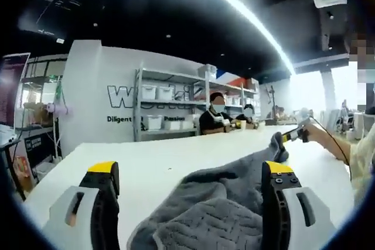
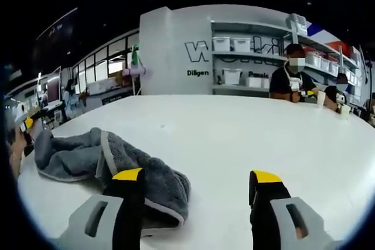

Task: Fold the towel on the table until its edges align and the towel forms a compact rectangular stack.

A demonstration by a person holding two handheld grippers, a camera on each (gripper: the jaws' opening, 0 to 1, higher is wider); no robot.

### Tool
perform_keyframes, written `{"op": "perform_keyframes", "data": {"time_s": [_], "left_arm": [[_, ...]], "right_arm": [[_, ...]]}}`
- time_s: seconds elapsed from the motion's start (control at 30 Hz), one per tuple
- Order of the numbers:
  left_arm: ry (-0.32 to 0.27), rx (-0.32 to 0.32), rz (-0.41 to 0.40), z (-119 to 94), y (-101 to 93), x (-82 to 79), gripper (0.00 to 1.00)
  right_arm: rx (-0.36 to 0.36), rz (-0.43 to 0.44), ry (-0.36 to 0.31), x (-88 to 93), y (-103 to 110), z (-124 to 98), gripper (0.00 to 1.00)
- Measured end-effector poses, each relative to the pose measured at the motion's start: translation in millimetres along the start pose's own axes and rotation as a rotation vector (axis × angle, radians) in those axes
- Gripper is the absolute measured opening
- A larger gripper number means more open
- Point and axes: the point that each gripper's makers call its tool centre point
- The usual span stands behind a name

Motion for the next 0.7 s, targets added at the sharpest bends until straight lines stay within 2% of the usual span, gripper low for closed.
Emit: {"op": "perform_keyframes", "data": {"time_s": [0.13, 0.2, 0.27, 0.4, 0.43, 0.5, 0.57, 0.7], "left_arm": [[0.013, 0.026, -0.023, 1.9, -4.0, 4.2, 0.99], [0.016, 0.037, -0.027, 2.6, -6.2, 5.4, 0.99], [0.02, 0.045, -0.026, 3.5, -7.6, 6.3, 0.99], [0.028, 0.049, -0.02, 3.7, -10.3, 8.1, 0.99], [0.028, 0.052, -0.023, 3.8, -10.1, 7.8, 0.99], [0.027, 0.055, -0.028, 3.9, -9.2, 7.1, 0.99], [0.025, 0.056, -0.029, 3.9, -8.8, 6.5, 0.99], [0.018, 0.055, -0.024, 3.1, -10.3, 4.8, 0.99]], "right_arm": [[-0.008, 0.029, -0.052, -13.3, -1.7, -8.1, 0.71], [-0.078, 0.065, -0.102, -24.5, 11.2, -11.9, 0.69], [-0.143, 0.067, -0.152, -35.3, 25.4, -16.8, 0.63], [-0.264, 0.014, -0.276, -61.8, 54.7, -29.4, 0.51], [-0.285, -0.003, -0.287, -64.3, 60.2, -31.6, 0.5], [-0.343, -0.071, -0.285, -65.4, 77.6, -36.6, 0.47], [-0.378, -0.144, -0.24, -57.5, 91.0, -35.7, 0.47], [-0.348, -0.244, -0.148, -34.8, 96.7, -18.4, 0.47]]}}
Point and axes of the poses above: the point that each gripper's makers call its tool centre point, and the gripper's own axes: z roughly forward along the fingers, y roughly to its left, x roughly out of its underside, and after that the axes turned 5 degrees about z, right-handed
